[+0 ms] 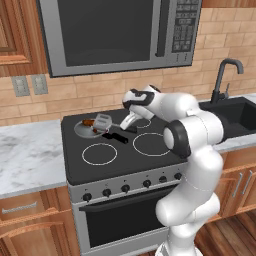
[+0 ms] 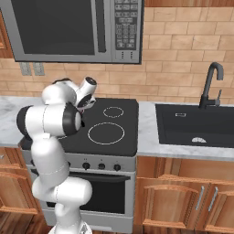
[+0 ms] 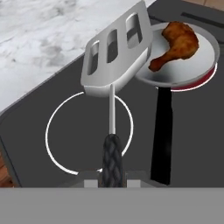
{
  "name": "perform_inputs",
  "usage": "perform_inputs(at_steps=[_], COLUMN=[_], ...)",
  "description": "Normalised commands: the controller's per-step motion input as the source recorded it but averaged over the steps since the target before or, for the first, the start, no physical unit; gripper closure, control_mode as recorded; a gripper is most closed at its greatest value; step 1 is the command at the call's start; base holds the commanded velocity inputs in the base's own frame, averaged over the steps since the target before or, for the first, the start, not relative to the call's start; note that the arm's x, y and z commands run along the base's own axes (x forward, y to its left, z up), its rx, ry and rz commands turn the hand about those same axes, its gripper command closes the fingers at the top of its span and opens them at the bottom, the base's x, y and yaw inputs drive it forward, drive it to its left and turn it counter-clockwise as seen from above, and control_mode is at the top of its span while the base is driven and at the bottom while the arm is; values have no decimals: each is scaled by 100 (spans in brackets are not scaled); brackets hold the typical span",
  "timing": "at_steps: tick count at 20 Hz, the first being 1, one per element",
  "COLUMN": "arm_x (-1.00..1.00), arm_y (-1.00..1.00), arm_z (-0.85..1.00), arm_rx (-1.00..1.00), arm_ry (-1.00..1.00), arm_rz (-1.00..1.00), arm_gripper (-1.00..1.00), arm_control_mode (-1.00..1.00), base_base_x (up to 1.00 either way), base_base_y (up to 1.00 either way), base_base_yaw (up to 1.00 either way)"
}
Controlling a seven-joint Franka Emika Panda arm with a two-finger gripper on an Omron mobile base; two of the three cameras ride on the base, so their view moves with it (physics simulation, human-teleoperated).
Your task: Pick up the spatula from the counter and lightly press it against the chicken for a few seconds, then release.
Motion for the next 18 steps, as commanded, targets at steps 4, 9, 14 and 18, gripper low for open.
perform_inputs(at_steps=[4,9,14,18], arm_x=[21,27,27,29], arm_y=[0,4,5,5], arm_z=[-5,-3,-6,-7], arm_rx=[0,0,0,0], arm_ry=[0,0,0,0], arm_rz=[0,0,0,0], arm_gripper=[100,100,100,100], arm_control_mode=[-100,-100,-100,-100], base_base_x=[0,0,0,0], base_base_y=[0,0,0,0], base_base_yaw=[0,0,0,0])
